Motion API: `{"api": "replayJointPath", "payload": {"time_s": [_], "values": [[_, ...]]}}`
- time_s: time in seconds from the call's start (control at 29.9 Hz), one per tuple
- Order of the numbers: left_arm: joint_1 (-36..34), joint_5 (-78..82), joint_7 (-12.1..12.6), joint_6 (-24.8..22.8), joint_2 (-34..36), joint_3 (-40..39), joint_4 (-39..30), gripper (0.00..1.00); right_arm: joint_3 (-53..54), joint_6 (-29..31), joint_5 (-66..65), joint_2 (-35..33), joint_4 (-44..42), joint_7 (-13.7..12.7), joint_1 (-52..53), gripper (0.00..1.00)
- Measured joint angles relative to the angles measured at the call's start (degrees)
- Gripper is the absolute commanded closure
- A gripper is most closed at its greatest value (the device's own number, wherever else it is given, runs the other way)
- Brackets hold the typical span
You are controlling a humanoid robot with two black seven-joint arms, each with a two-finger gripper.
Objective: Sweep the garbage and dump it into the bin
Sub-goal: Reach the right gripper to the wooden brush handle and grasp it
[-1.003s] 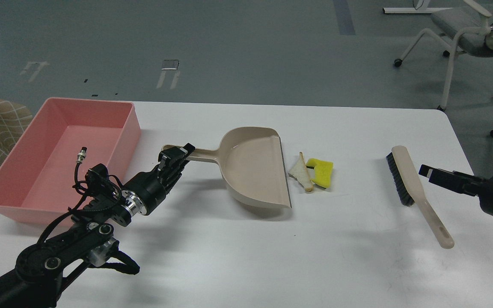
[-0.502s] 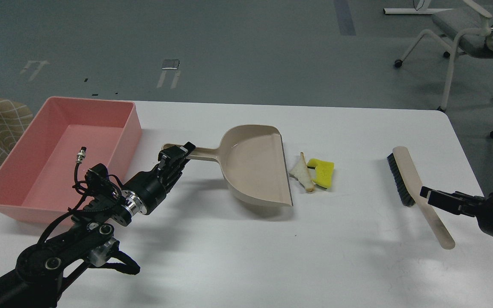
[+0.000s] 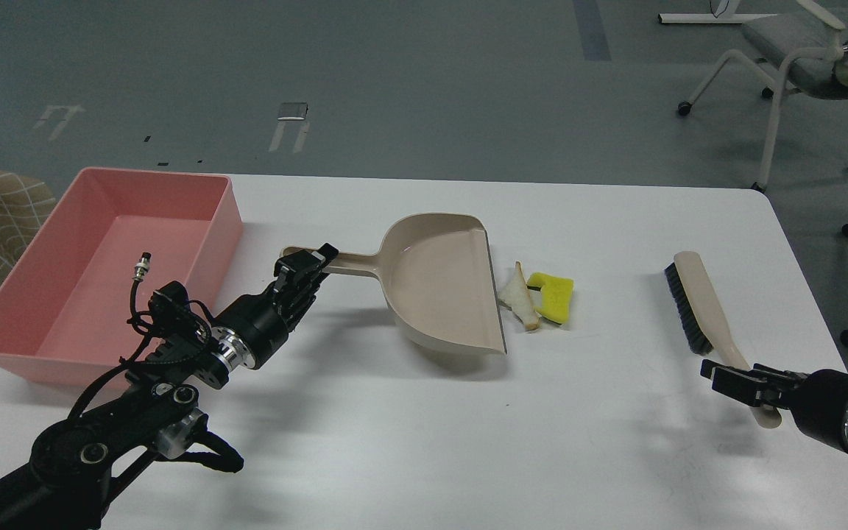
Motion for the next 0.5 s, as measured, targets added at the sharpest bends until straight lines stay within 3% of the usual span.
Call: {"api": "replayJointPath", "payload": {"time_s": [0.5], "values": [[0.25,0.01,-0.60,0.00,0.44,0.00,0.08,1.00,0.00,-0.03,-1.32,0.71,-0.02,-0.03,-0.02,0.84]]}}
